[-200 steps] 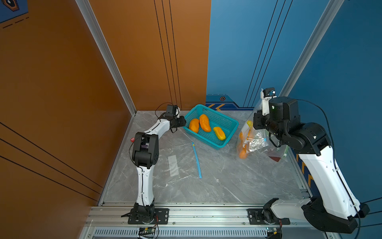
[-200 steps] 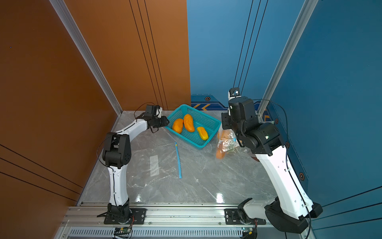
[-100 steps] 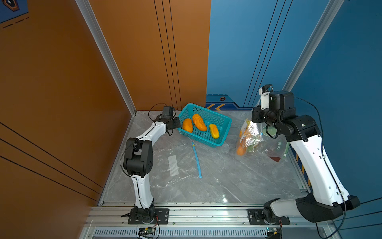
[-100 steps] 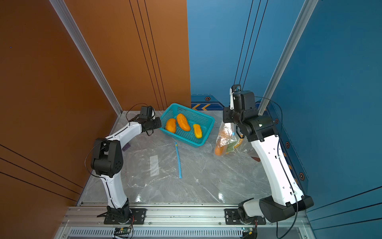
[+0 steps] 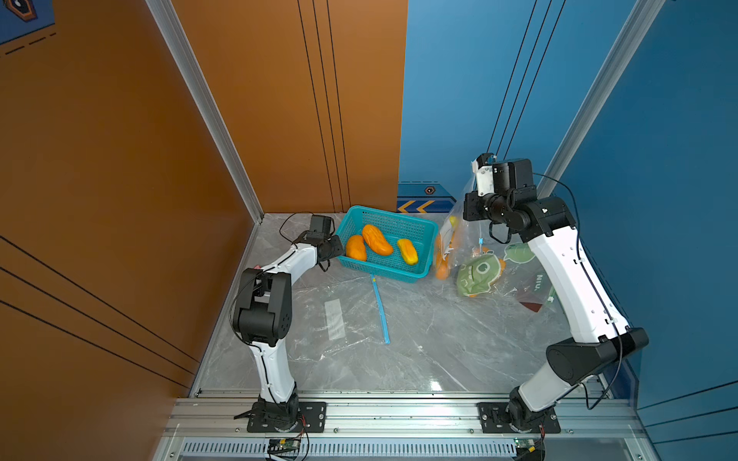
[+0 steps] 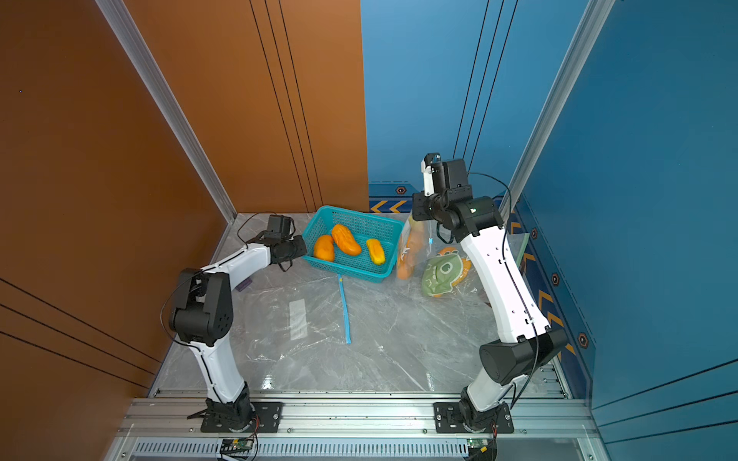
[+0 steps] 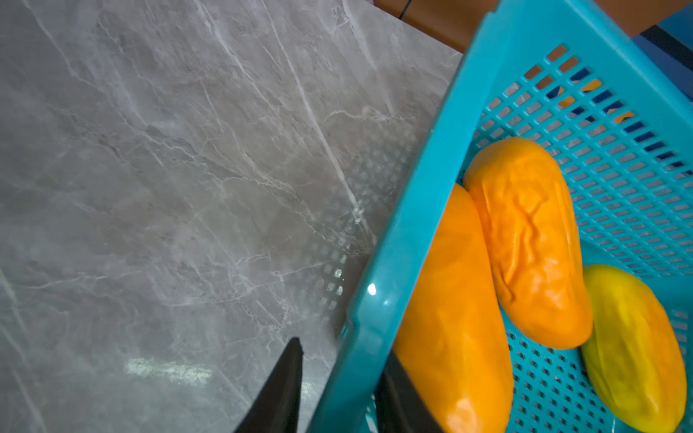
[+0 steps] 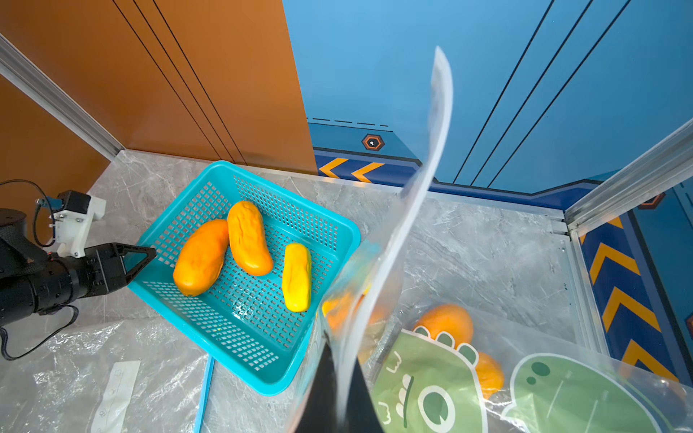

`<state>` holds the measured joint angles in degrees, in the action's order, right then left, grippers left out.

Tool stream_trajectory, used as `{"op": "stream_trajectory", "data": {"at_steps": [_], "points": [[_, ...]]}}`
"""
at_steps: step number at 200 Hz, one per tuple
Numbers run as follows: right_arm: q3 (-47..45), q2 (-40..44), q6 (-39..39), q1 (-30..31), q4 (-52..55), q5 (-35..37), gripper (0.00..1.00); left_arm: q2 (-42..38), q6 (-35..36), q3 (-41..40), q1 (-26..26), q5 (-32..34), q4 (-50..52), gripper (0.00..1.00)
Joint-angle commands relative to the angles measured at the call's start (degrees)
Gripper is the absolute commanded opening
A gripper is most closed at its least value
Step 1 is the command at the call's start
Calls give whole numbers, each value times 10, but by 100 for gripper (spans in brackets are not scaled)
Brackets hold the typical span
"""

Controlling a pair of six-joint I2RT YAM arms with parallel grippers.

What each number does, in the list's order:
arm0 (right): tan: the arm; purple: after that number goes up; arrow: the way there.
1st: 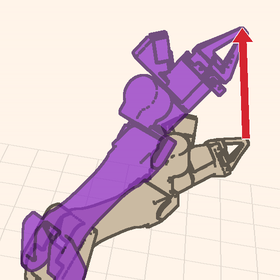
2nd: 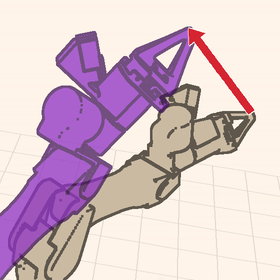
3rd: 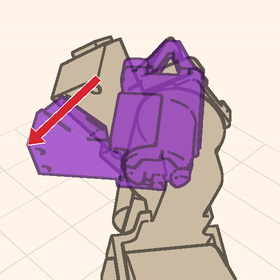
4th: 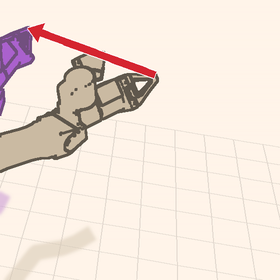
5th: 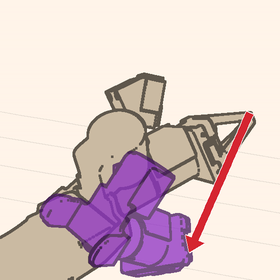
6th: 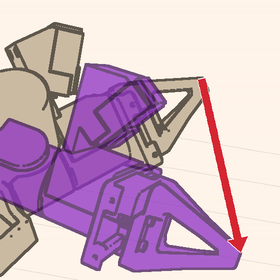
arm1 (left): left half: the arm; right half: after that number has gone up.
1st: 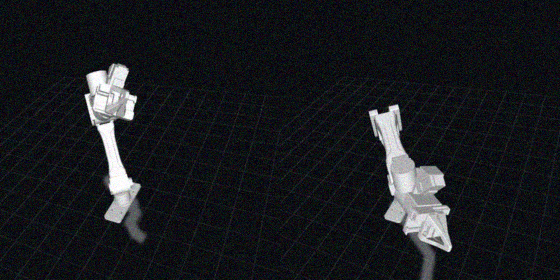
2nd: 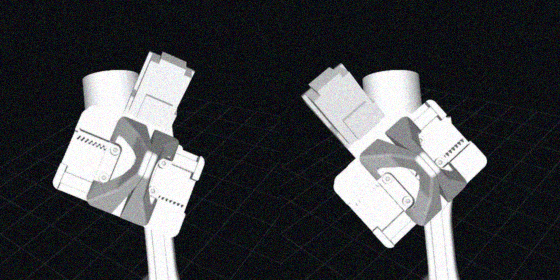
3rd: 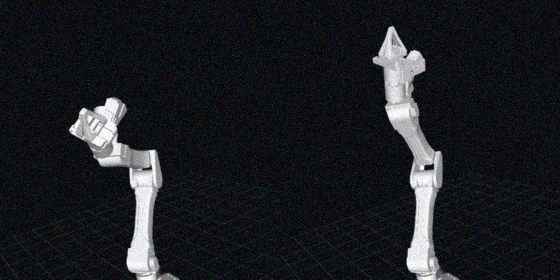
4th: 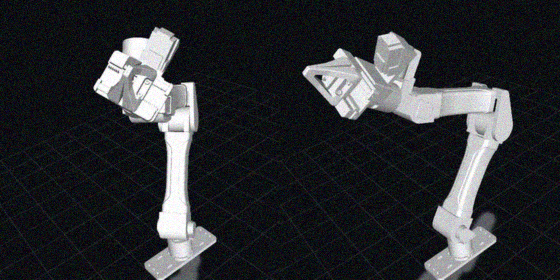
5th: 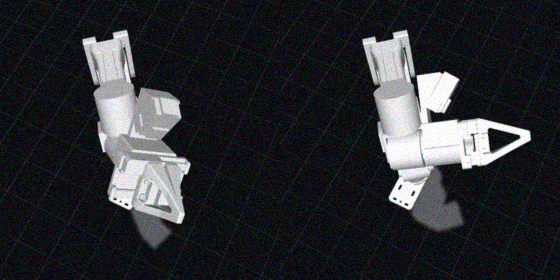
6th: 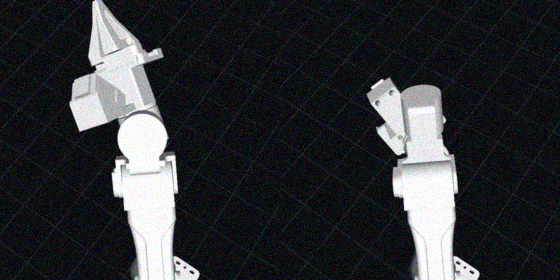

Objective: Place the mango in a zip-top bag and seal the zipper
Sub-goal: Adjust the basket at the center of the board, then place the zipper food storage bag in the zipper food storage bag.

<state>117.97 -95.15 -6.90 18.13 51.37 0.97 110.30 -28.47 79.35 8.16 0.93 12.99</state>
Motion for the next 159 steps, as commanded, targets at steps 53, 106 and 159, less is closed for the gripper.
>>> {"op": "stream_trajectory", "data": {"at_steps": [53,106,159], "points": [[-78,3,-38,-71,-35,12,0,-55,-29,-51,-10,24,-41,79],[-186,35,-41,-162,-38,7,1,-141,-43,-96,-17,41,-41,98],[-242,54,-7,-263,-37,-55,10,-222,-55,-149,-16,24,-41,98]]}}
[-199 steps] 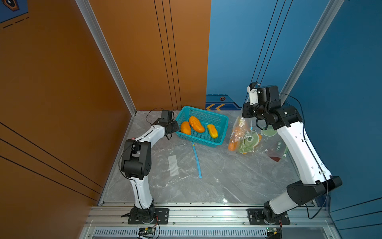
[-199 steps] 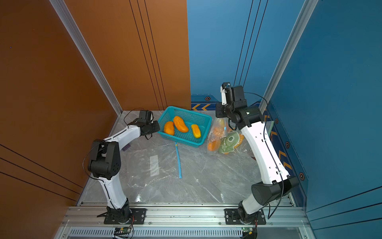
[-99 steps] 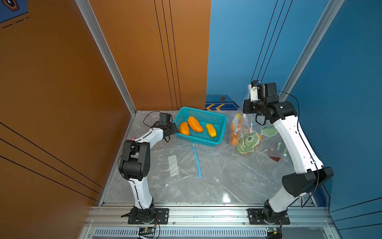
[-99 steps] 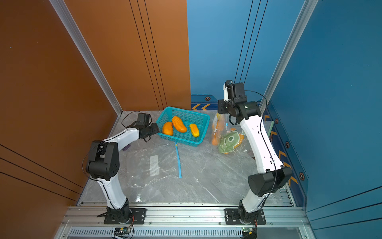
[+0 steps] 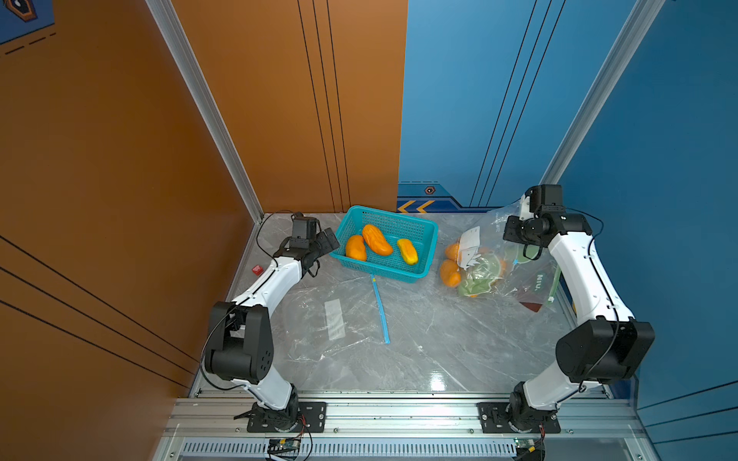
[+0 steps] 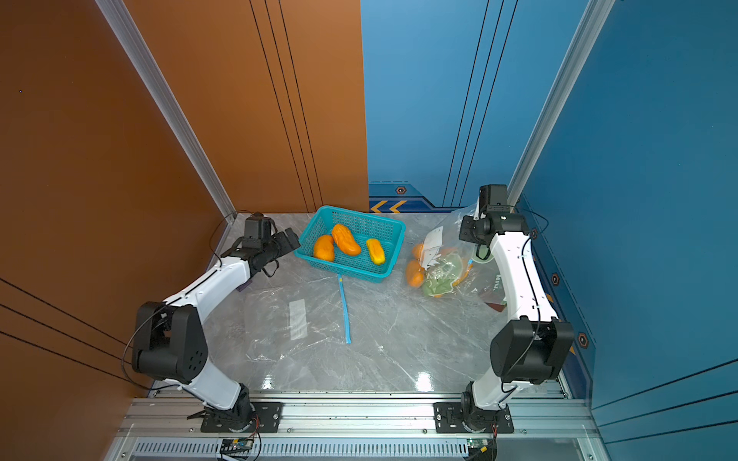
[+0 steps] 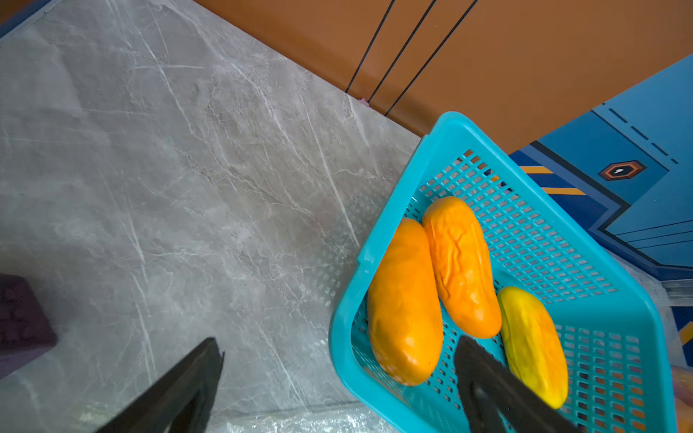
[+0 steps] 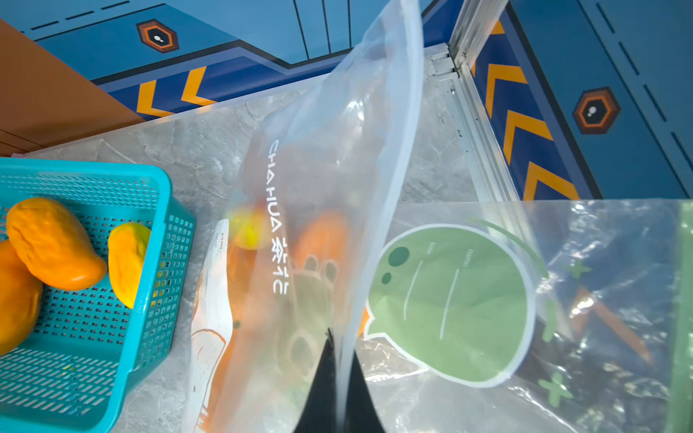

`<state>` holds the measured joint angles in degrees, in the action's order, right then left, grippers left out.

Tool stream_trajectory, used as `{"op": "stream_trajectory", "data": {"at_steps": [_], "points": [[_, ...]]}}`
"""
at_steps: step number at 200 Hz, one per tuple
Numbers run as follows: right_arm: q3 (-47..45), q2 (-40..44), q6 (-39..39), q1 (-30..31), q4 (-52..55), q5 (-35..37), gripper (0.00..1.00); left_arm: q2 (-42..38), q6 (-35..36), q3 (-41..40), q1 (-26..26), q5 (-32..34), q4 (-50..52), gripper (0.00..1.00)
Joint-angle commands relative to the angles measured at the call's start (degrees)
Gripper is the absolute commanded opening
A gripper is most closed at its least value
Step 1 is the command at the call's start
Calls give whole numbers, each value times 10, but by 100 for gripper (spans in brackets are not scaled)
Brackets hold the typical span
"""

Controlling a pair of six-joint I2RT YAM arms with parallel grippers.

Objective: Place the mango in a zip-top bag and seal the zipper
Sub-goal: Place the zipper food storage bag in the zipper food storage bag.

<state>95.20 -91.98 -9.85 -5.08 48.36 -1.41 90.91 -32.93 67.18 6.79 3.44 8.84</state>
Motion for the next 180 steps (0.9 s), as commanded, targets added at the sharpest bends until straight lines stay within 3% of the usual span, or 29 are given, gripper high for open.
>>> {"op": "stream_trajectory", "data": {"at_steps": [1,25,43,68,106,148,169,180], "points": [[-14,22,24,-32,-7,-32,10,-29,-11,-28,-2,-2,0,98],[-16,18,37,-48,-1,-44,31,-52,-19,-50,1,-15,0,98],[-12,30,35,-48,7,-39,53,-72,-30,-67,3,-29,0,98],[2,61,16,-43,23,-29,64,-111,-45,-101,6,-37,0,98],[16,123,-33,21,64,-11,66,-187,-62,-157,7,-24,1,98],[-119,189,-129,259,0,40,64,-253,-107,-242,7,-34,3,100],[-221,196,-205,345,-87,37,61,-258,-144,-280,22,-76,3,95],[-259,187,-230,385,-114,73,56,-256,-148,-291,45,-84,9,92]]}}
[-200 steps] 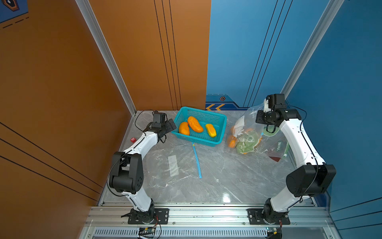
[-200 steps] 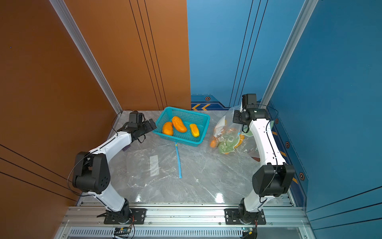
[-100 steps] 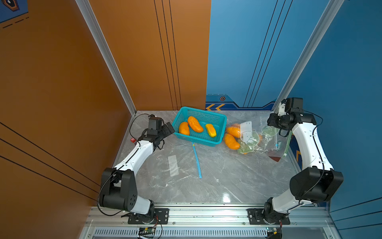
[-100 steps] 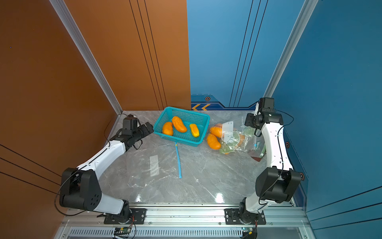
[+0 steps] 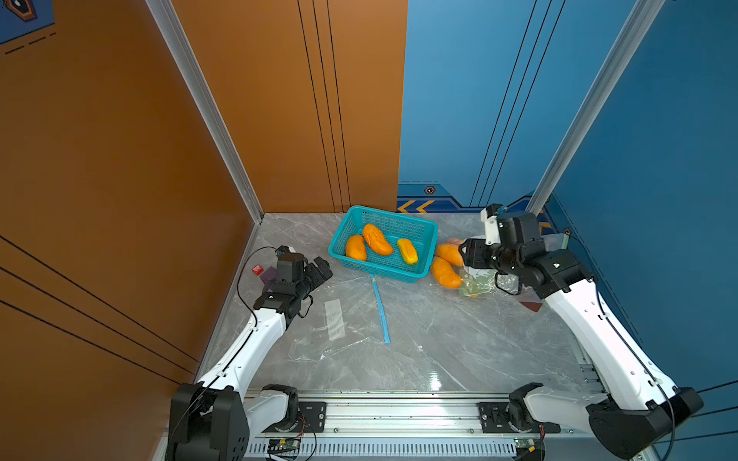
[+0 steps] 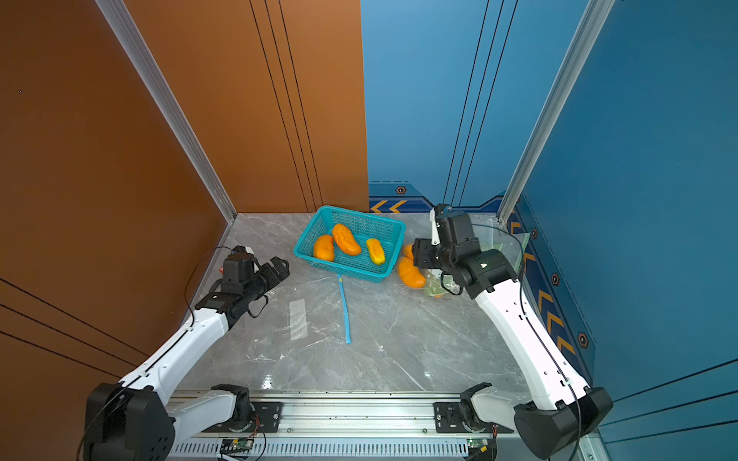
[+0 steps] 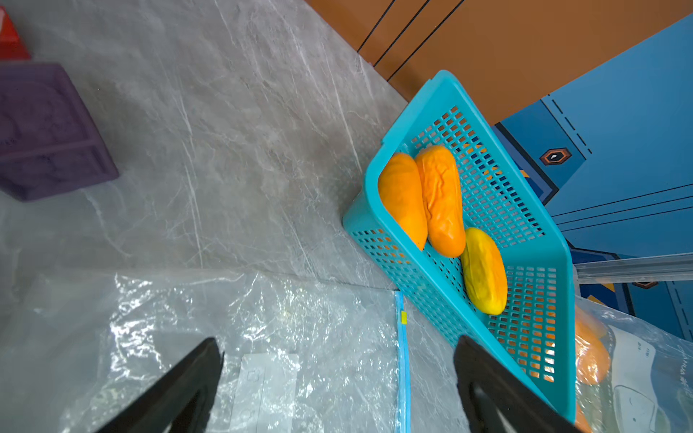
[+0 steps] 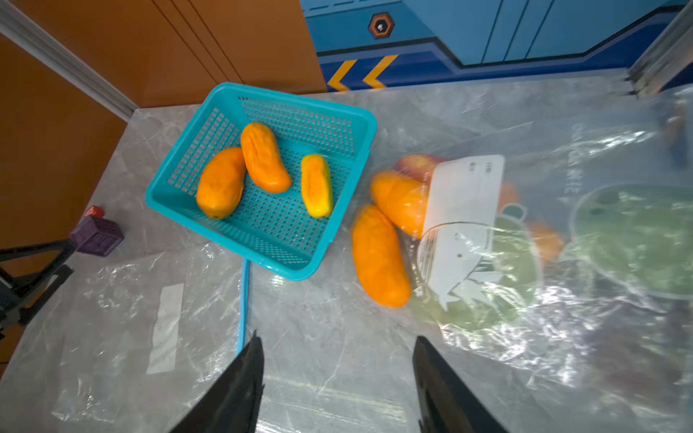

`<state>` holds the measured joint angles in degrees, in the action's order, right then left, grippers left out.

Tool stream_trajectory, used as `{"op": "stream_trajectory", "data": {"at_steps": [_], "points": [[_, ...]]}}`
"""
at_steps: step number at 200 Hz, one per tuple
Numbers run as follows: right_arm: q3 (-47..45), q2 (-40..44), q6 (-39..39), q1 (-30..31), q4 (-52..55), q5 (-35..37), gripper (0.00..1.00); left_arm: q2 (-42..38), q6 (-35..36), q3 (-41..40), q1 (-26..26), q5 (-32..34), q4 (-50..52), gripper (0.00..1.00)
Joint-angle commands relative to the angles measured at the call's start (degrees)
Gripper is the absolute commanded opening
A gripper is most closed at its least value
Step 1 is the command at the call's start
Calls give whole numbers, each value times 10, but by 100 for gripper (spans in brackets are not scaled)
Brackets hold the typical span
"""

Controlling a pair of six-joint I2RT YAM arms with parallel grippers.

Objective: Place the mango in a zip-top bag and seal the zipper
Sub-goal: Place the zipper food storage bag in the zipper food storage bag, then pick up the zipper food storage bag at the center of the board.

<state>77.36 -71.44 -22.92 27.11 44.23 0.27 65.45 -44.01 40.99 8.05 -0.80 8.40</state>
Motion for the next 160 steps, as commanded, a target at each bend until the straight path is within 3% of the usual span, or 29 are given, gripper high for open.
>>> {"op": "stream_trajectory", "data": {"at_steps": [1,19,40,59,92,129,160], "points": [[-83,-20,-101,67,-74,61,56,-1,-38,-30,35,-42,14,92],[-117,-51,-122,119,-88,116,51,7,-44,-39,95,-41,18,90],[-132,-102,-133,172,-98,128,47,18,-58,-46,171,-19,52,88],[-132,-154,-143,208,-109,134,42,3,-79,-72,209,30,71,77],[-107,-242,-151,240,-158,102,41,-34,-102,-129,188,68,84,64],[-57,-319,-146,241,-181,75,39,-33,-86,-142,154,64,86,61],[-32,-351,-143,238,-205,36,55,-8,-75,-144,150,70,86,61]]}}
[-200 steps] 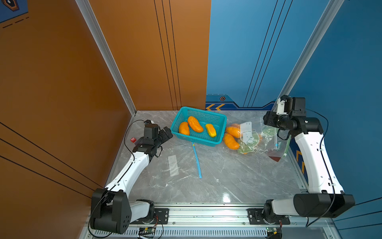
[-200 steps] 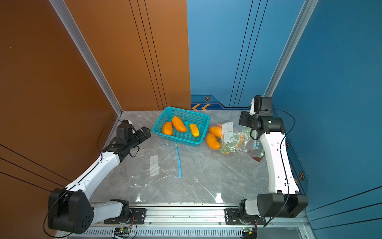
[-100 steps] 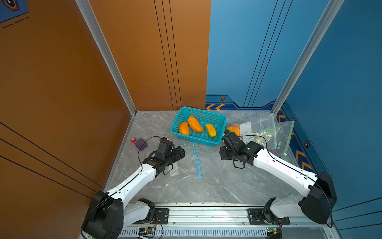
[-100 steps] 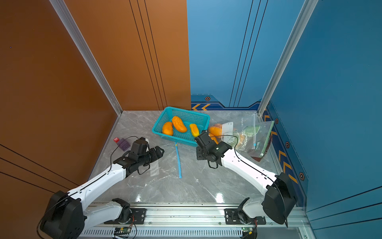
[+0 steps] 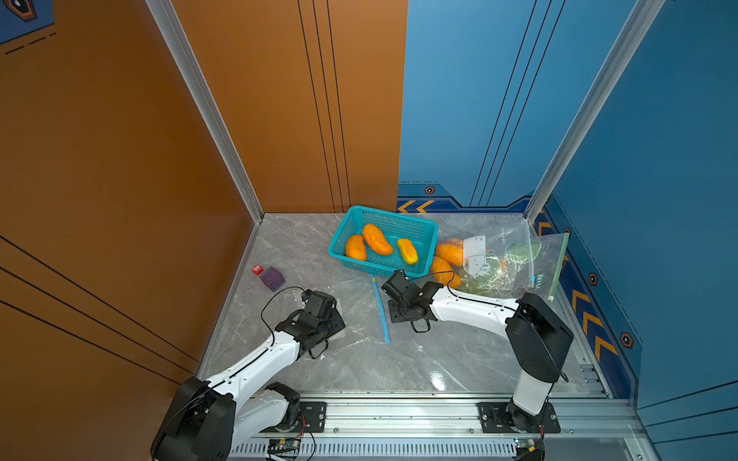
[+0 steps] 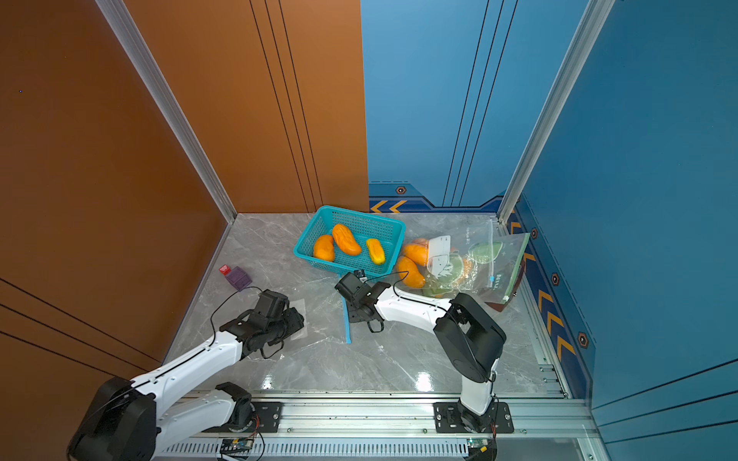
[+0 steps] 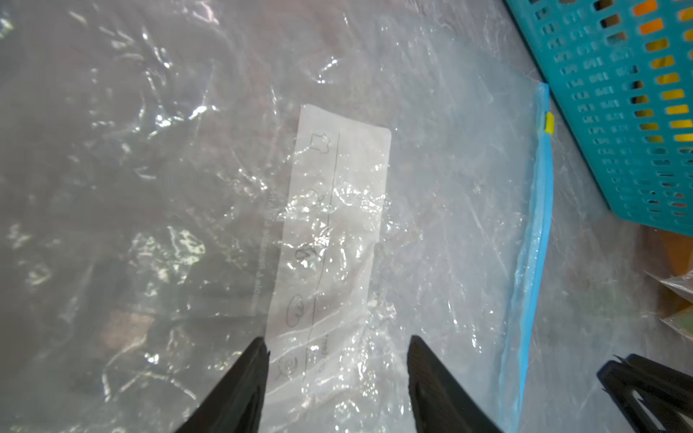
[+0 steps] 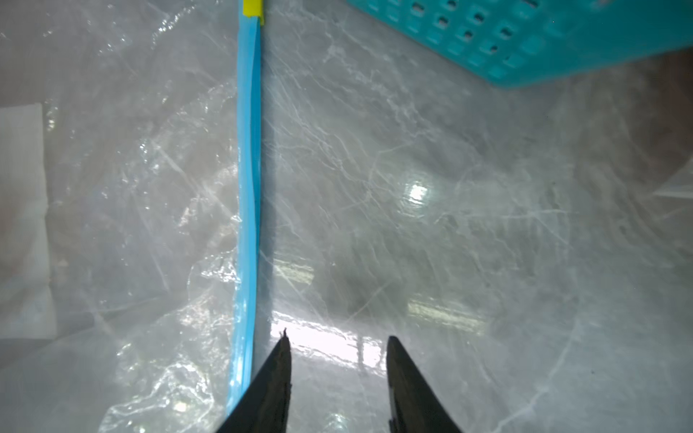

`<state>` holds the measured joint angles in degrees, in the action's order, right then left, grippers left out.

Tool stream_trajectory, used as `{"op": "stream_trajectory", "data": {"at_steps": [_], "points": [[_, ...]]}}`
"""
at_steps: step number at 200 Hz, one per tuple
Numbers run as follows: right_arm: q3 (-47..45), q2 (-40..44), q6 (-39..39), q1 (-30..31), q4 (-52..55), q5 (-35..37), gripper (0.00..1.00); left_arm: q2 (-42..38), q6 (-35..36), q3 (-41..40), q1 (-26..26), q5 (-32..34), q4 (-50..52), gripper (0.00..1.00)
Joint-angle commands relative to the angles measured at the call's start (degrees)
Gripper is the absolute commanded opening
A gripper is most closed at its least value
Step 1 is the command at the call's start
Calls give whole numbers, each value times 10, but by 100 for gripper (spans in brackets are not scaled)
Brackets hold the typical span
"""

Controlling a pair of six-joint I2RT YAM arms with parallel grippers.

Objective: Place the mango in a zip-top bag and seal the zipper
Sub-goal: Pick up the zipper food storage bag at the center of the board.

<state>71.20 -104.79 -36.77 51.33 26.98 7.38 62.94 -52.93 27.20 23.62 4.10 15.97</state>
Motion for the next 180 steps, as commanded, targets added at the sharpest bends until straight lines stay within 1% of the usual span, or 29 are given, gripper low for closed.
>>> {"op": "stream_trajectory", "data": {"at_steps": [1,29,77,104,144,159,180], "points": [[30,-18,-5,-4,-33,-36,55,18,14,-7,-6,21,10,61],[51,-47,-4,-14,-51,-74,59,34,19,-6,-7,25,10,61],[61,-74,-16,-26,-65,-92,67,35,15,-21,-7,29,10,61],[56,-91,-22,-34,-84,-113,67,36,16,-25,-7,32,10,61],[43,-99,-35,-33,-144,-171,60,53,20,-20,-6,28,9,61],[38,-94,-40,-33,-165,-190,55,57,20,-20,-6,30,9,62],[33,-85,-41,-33,-186,-214,44,58,20,-22,-6,32,9,62]]}}
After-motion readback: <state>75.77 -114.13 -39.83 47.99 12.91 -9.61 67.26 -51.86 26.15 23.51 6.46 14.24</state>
